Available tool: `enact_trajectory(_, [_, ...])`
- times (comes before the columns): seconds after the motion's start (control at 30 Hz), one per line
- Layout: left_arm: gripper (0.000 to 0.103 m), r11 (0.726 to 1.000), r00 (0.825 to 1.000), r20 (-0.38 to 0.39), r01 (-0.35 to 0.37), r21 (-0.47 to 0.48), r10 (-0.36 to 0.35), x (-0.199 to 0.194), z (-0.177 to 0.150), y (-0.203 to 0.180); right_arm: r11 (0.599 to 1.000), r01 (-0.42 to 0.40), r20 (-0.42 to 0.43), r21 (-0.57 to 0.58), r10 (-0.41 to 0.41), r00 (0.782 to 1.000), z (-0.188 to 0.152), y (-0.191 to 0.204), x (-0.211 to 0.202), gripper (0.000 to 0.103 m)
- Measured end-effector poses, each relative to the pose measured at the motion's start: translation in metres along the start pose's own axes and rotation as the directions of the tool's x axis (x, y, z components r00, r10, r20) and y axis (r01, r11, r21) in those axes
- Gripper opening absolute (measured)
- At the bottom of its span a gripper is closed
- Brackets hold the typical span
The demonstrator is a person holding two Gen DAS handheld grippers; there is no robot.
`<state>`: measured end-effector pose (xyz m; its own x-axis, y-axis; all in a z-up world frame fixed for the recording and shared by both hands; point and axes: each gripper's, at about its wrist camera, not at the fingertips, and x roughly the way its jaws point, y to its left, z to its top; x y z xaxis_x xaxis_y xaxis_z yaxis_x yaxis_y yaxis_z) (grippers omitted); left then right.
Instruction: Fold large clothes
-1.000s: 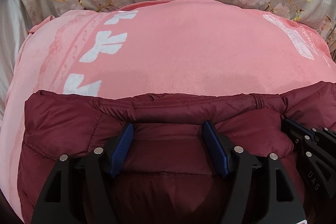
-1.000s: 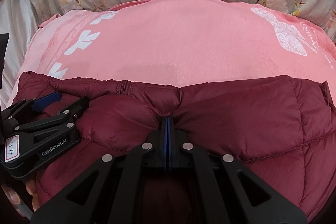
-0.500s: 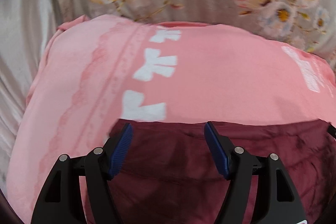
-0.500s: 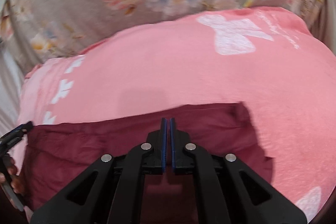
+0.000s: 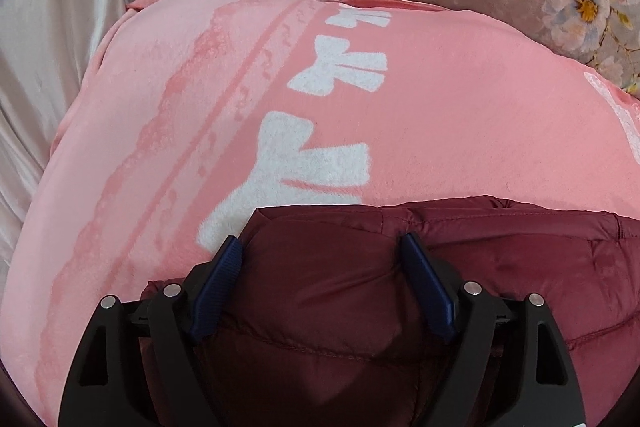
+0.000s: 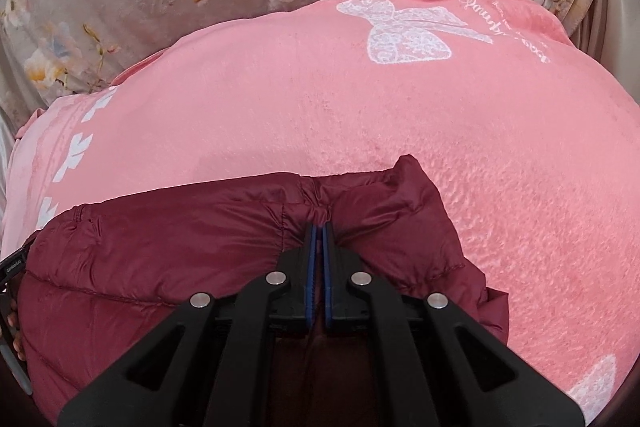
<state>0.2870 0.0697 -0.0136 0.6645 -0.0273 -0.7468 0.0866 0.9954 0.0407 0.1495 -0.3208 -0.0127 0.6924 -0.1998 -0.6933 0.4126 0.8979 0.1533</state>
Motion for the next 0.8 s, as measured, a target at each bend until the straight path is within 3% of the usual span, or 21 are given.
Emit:
enact_trajectory(0.57, [0.086,1.000,1.000,-0.001,-0.017,-0.013,0.017,0.002,-0.002,0.000,0.999,-0.032,0.006,0.035,0.032,0.999,-0.002,-0.009,0.001,0.001])
enact_trajectory(0.63, [0.086,1.000,1.000,-0.001,-0.013,-0.017,0.013,0.002,-0.002,0.000,1.000,-0.002,0.010,0.019,0.002,1.000,-0.001,-0.005,0.000,0.002])
enact_trajectory(0.7, [0.086,0.999,1.000,-0.007,-0.014,-0.030,0.014,-0.003,-0.001,0.004,0.996,0.090,0.033,-0.014,-0.090,0.995,-0.001,0.006,-0.014,0.006])
enact_trajectory(0.73, [0.086,0.999,1.000,-0.010,-0.022,-0.035,0.022,-0.009,-0.001,0.006,0.996,0.087,0.051,-0.025,-0.085,0.995,-0.003,0.011,-0.026,0.008])
enact_trajectory(0.8, [0.085,0.999,1.000,0.001,-0.009,-0.051,0.009,-0.028,-0.003,0.012,0.999,-0.014,0.088,-0.052,0.018,0.996,-0.011,0.027,-0.059,0.008])
